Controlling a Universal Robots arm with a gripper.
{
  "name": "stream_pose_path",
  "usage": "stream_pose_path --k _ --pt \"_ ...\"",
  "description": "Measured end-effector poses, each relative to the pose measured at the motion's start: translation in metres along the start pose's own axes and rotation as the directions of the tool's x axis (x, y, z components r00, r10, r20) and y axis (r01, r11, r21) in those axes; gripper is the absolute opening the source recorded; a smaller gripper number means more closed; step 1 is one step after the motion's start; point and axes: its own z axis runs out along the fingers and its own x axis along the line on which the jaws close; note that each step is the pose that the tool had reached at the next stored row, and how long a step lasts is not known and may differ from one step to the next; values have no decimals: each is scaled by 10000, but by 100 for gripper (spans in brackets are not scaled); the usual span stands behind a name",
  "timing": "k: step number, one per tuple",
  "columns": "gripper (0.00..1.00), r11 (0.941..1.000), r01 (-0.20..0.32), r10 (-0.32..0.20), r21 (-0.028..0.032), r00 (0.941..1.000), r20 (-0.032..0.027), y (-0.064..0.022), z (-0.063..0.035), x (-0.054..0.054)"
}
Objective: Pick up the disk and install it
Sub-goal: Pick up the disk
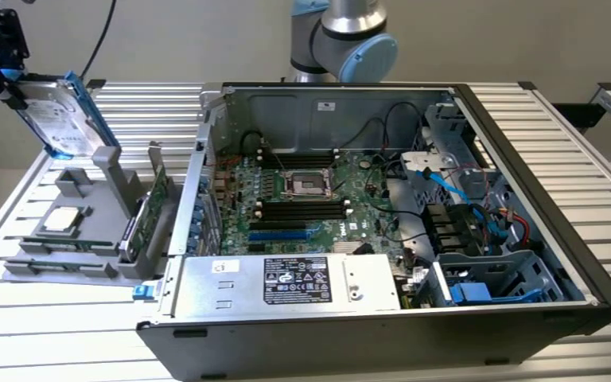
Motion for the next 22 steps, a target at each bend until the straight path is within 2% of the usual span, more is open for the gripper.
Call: stream_pose_path --k 8,22 --pt "33 10000 -13 14 91 10000 -21 127 -183 41" --pt "33 9993 -55 59 381 9999 -110 486 -504 127"
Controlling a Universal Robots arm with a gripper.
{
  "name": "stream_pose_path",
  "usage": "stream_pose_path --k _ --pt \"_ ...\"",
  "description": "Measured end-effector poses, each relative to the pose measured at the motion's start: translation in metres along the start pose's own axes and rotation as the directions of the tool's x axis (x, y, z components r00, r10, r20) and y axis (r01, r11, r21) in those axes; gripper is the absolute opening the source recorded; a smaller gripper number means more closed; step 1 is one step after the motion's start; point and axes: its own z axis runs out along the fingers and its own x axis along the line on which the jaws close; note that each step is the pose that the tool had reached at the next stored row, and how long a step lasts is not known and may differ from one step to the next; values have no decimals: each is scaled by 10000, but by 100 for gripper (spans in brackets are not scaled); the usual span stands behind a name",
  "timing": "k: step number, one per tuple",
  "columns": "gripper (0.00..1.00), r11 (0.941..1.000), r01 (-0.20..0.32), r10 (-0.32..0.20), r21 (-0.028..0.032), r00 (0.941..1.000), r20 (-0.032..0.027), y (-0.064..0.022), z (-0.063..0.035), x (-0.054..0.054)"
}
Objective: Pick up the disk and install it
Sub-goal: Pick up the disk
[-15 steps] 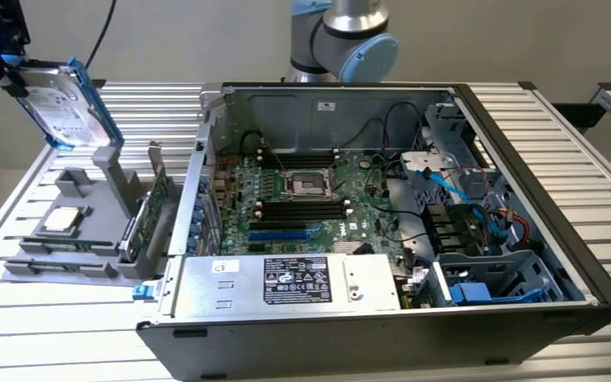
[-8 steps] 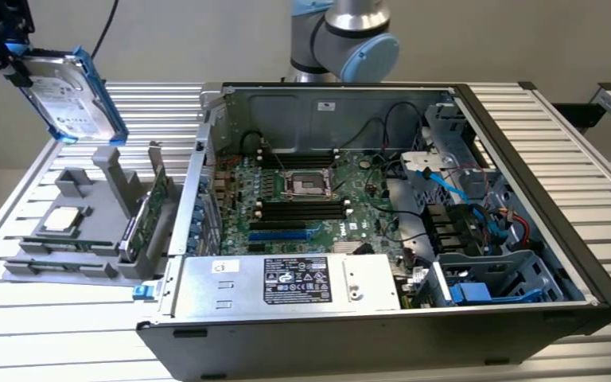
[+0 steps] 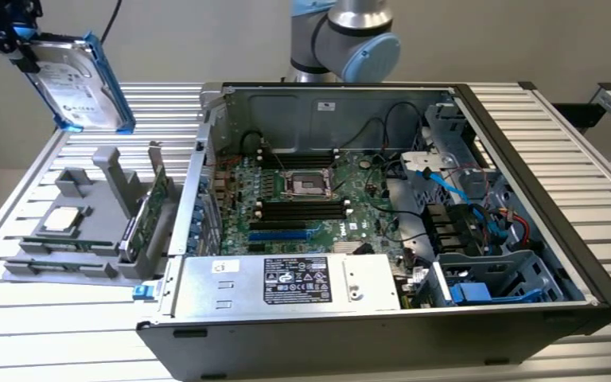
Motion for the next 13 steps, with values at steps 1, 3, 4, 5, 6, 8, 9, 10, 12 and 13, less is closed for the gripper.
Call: stream_pose_path --k 1,3,4,5,6,8,9,10,12,13 --pt "33 10000 -4 4 23 10000 -10 29 -22 7" --pt "33 10000 -10 10 70 10000 -33 90 -65 20" --pt "33 10000 -13 14 94 10000 -46 122 -88 27" --pt "33 9999 -17 18 116 10000 -58 154 -109 34" --pt "33 9999 -20 21 137 10000 -72 185 -130 41" --pt "33 9998 -26 27 183 9999 -100 254 -175 56" --pt "33 9998 -29 31 206 9999 -114 287 -196 63" --pt "33 9997 -31 34 227 9999 -128 320 -217 70" --pt "33 9996 -36 41 271 9999 -155 385 -259 84" --pt "33 9996 -40 45 293 9998 -169 419 -280 91"
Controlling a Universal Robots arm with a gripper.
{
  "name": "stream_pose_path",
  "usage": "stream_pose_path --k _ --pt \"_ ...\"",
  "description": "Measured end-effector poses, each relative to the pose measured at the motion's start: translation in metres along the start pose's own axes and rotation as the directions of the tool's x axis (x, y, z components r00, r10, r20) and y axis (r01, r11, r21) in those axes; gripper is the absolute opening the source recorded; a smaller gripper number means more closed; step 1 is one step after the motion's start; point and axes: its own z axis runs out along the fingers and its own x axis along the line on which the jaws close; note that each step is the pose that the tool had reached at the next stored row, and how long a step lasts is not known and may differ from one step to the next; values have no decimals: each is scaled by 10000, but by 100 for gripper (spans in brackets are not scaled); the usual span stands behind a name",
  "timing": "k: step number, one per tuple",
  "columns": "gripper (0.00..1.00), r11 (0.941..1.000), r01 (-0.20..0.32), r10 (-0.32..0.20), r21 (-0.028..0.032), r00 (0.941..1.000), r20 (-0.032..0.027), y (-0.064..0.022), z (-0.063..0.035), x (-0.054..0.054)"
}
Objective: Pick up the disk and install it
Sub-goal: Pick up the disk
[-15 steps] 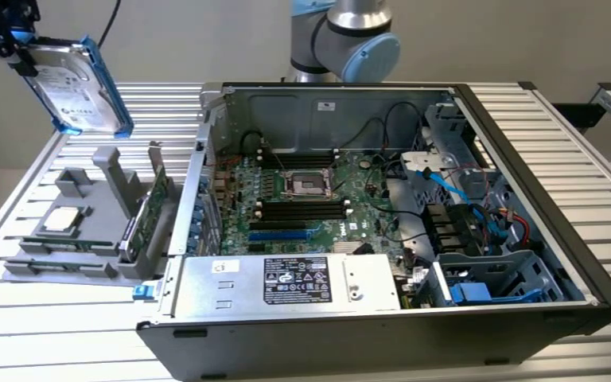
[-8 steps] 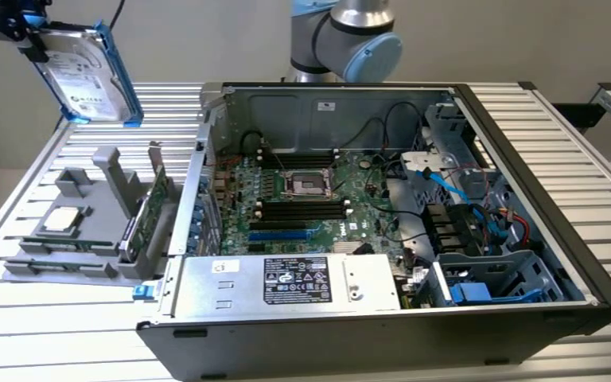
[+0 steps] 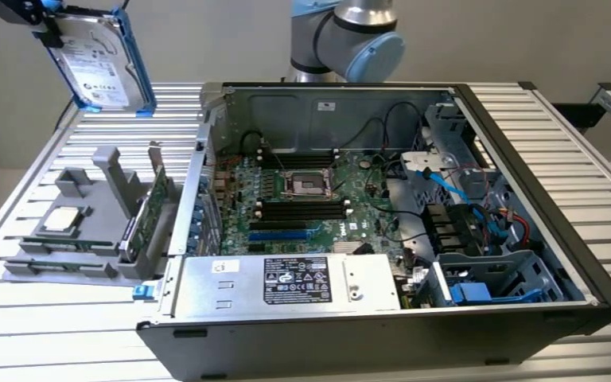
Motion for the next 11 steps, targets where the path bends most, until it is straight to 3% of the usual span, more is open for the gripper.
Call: stream_pose_path --k 4,11 --pt "33 10000 -8 8 62 10000 -31 173 -100 37" --pt "33 10000 -10 11 81 10000 -53 481 -247 97"
